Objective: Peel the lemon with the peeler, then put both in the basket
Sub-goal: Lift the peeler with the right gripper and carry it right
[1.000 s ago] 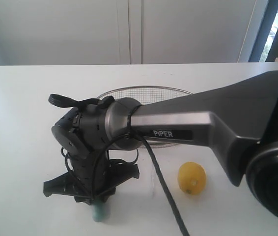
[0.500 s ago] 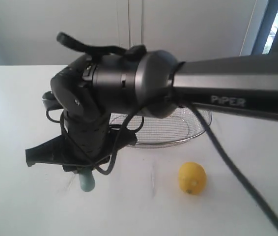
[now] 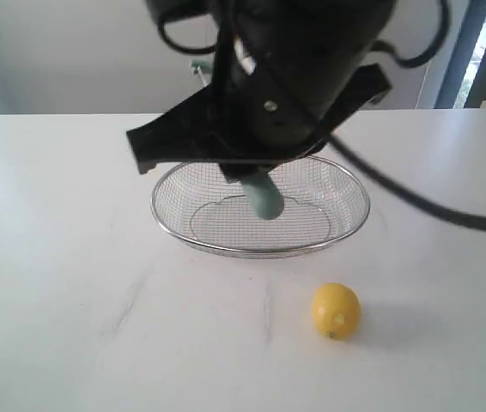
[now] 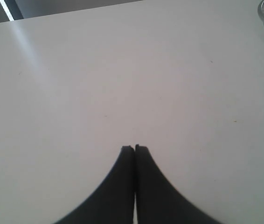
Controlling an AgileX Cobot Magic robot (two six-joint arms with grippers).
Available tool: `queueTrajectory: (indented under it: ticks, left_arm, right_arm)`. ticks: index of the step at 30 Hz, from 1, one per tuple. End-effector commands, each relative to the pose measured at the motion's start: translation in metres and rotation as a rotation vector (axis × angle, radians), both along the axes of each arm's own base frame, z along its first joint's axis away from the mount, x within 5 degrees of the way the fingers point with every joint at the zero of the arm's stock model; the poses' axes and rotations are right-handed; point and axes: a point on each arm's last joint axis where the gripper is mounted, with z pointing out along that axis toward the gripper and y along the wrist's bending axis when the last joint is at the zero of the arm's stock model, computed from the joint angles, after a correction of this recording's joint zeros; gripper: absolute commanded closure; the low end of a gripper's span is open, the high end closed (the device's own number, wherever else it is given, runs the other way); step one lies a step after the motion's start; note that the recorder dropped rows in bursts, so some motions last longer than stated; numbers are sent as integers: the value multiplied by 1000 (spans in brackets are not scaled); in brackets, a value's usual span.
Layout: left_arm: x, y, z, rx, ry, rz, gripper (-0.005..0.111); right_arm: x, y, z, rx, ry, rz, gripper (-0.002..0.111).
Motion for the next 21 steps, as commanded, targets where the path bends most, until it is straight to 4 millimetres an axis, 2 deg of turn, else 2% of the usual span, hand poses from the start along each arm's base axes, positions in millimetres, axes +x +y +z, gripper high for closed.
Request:
queueTrajectory:
  ticks: [1,3,5,9,11,14,18,21]
  left_arm:
    - [0,-1,-1,-8,-3,-6,107]
    - [0,-1,-1,-8,-3,-6,107]
    - [0,-1,-1,-8,-3,-6,107]
    - [0,-1,-1,-8,-3,-6,107]
    - [0,-1,-1,-8,-3,-6,107]
    - [0,-1,-1,-8,-3,-6,107]
    - [0,-1,-1,-8,-3,-6,107]
    - [0,-1,-1,-8,-3,-6,107]
  right_arm:
    - [-28,-50,24,44,-73,-5,103]
    - [-42,-75,24,54,-95,-13,103]
    - [-56,-102,14,17,-129,-3,103]
    - [-74,-134,-23,-98,-133,38,103]
    - [-75,-142,-36,-156,-145,34,103]
    - [-71,-146,-46,-224,-181,10,103]
    - [-63,-153,-52,-316,-272,-35,104]
    - [-60,-153,-52,-310,-301,-29,108]
